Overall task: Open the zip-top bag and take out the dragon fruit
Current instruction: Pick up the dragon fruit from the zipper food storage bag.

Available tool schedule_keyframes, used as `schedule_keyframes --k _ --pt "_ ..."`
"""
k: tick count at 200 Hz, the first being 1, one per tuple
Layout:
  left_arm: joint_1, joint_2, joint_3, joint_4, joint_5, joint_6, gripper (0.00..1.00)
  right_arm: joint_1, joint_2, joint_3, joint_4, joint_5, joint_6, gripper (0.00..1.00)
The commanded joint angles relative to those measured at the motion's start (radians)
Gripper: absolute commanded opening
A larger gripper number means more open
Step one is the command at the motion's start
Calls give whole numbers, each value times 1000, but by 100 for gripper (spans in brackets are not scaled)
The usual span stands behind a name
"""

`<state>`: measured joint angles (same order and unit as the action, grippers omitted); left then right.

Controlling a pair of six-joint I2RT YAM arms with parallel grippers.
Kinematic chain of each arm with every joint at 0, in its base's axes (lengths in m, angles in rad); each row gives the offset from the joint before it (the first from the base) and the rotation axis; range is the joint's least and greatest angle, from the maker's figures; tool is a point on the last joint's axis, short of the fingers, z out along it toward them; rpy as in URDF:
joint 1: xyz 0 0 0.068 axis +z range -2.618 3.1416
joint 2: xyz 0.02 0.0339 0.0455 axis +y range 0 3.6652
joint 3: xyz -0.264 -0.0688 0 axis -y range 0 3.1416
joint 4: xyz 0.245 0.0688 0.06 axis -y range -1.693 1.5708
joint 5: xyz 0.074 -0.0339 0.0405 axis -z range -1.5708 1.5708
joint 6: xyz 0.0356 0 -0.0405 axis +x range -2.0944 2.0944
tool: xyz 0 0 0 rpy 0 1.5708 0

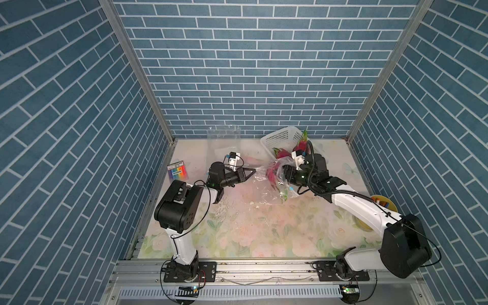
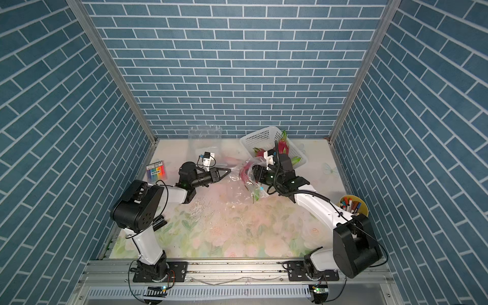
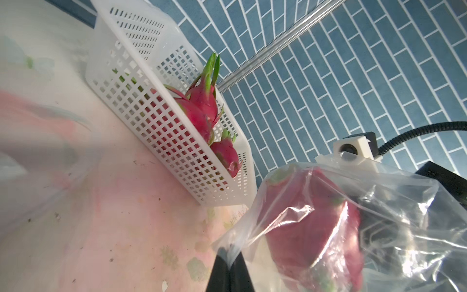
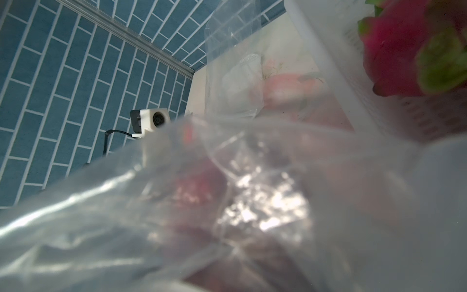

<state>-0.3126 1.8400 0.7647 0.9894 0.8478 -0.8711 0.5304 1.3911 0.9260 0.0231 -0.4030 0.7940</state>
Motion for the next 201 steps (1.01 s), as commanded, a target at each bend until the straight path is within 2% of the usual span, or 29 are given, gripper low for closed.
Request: schedule_keyframes --k 1,84,169,201 --pt "15 -36 -34 -102 -60 77 0 28 35 -44 74 145 97 78" --pt "55 -83 -67 -331 -134 207 0 101 157 -183 198 246 182 79" --pt "52 -89 -33 -476 -161 302 0 106 281 -148 213 225 189 84" --pt "54 -98 -6 -569 -211 363 0 92 231 -151 171 259 166 83"
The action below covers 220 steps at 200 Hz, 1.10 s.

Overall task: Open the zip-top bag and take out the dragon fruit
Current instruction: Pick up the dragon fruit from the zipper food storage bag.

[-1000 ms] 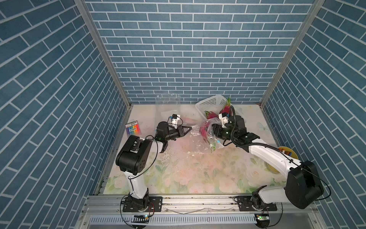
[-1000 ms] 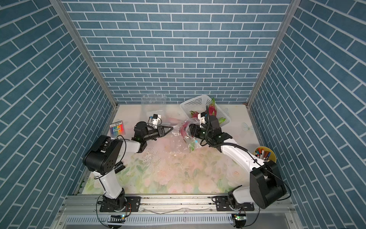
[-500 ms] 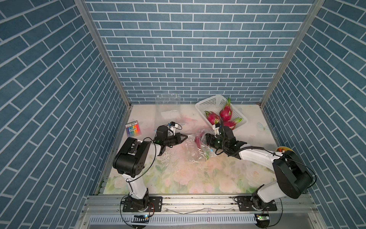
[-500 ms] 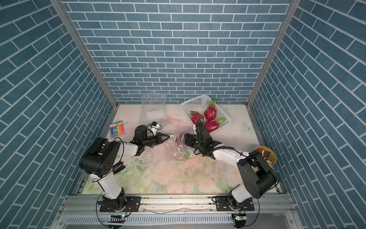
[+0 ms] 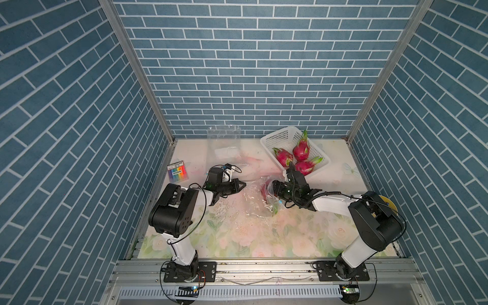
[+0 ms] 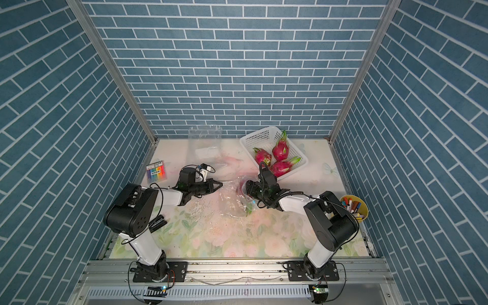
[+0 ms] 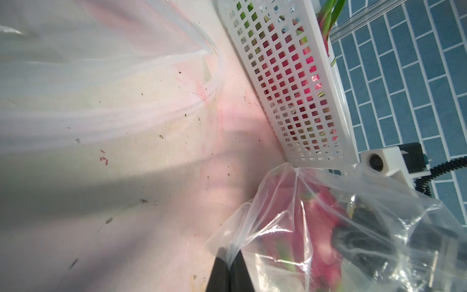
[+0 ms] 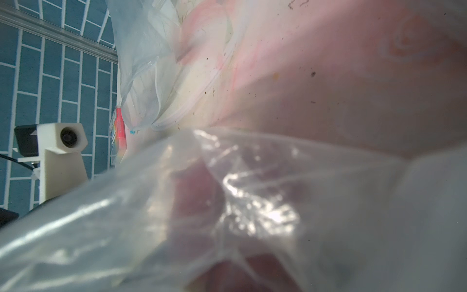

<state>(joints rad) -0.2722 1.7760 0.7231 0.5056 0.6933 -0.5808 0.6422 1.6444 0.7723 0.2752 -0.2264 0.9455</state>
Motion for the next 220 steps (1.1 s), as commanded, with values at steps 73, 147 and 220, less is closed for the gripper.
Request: schedule_keyframes --k 73,147,220 --pt "37 -76 58 -154 -143 116 0 -62 -212 54 -275 59 -83 82" --pt "55 -91 61 -164 -168 121 0 -166 -427 114 -473 108 -207 80" --pt "53 -89 53 -155 -145 119 0 -196 -447 211 -477 55 -260 79"
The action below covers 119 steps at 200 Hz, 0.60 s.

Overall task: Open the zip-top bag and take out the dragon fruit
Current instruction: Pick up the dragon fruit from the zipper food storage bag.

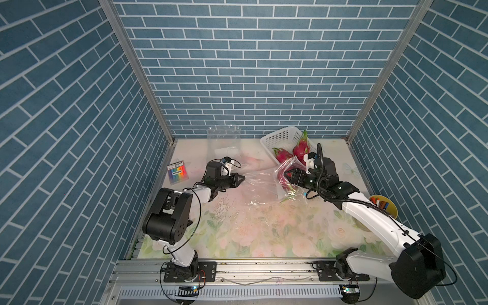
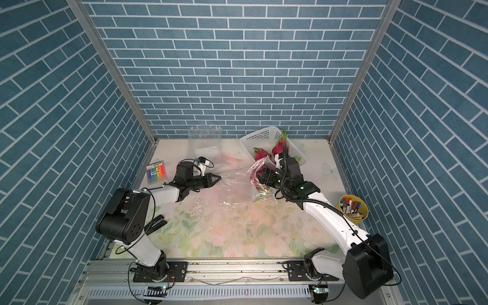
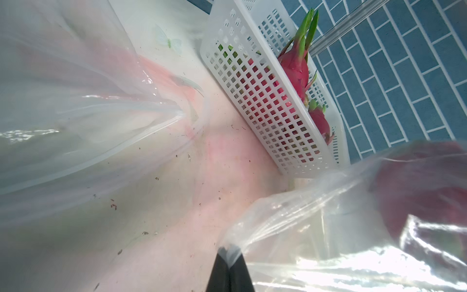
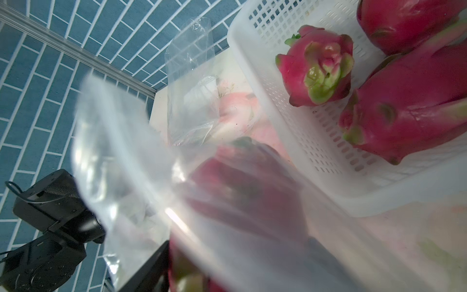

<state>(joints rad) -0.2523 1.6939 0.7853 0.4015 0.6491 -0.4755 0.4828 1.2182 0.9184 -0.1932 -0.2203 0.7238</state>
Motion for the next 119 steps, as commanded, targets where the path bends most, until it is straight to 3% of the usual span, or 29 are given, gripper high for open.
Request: schedule_keyframes --k 1,53,95,119 --pt "33 -7 -9 -51 -103 14 0 -36 -20 67 -11 49 -40 79" --pt "35 0 -14 -53 -112 15 0 -38 -80 39 -59 126 -93 79" --pt "33 -4 -17 -47 -104 4 0 -38 -133 -23 -25 306 -108 78" --pt "33 0 -19 -42 -95 -1 0 -38 -125 -28 27 296 -94 78"
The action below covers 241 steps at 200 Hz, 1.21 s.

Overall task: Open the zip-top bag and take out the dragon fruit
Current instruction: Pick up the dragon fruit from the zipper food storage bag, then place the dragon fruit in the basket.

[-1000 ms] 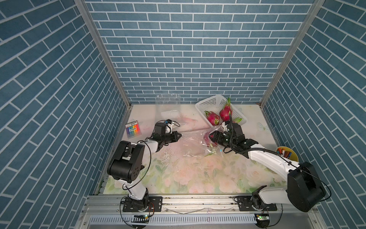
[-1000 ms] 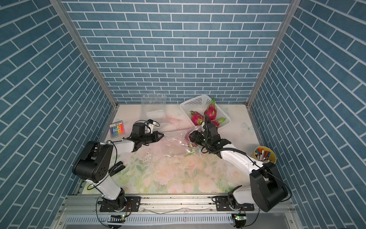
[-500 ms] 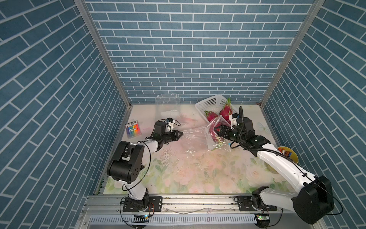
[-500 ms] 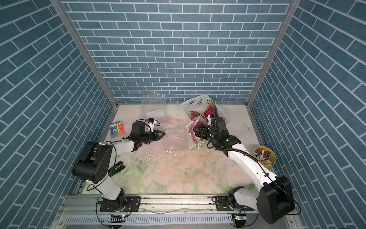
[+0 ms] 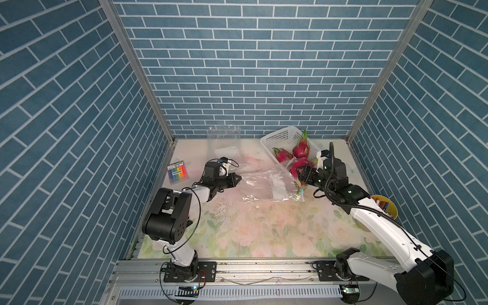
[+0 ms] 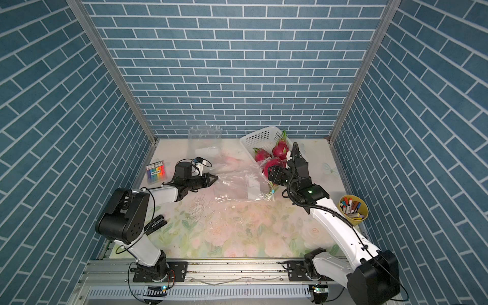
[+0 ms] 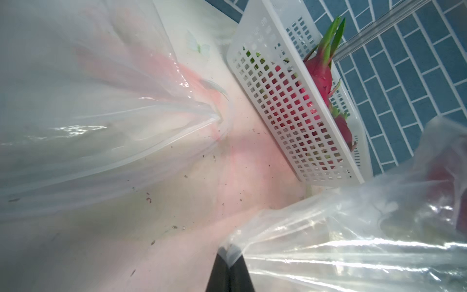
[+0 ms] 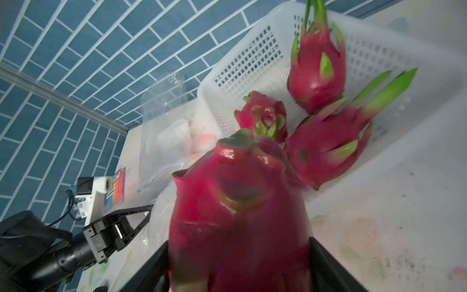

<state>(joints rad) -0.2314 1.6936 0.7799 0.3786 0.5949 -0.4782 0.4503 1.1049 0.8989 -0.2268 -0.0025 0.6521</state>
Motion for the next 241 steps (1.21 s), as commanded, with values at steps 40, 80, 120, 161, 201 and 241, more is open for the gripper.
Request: schedule_keyframes --k 40,80,120,161,201,241 --pt "12 1 -11 -21 -40 4 0 -5 9 14 89 78 -29 77" --pt "12 11 -11 -17 -34 10 0 -7 1 55 127 174 -56 77" --pt "6 24 -4 -23 -21 29 0 -28 88 151 141 184 -117 77" --pt "-27 30 15 -30 8 58 0 -57 280 291 136 122 -174 77" --pt "-86 44 35 -37 30 74 0 -74 492 431 173 147 -214 78" --pt "-128 42 17 7 70 58 0 -109 703 595 187 137 -192 79"
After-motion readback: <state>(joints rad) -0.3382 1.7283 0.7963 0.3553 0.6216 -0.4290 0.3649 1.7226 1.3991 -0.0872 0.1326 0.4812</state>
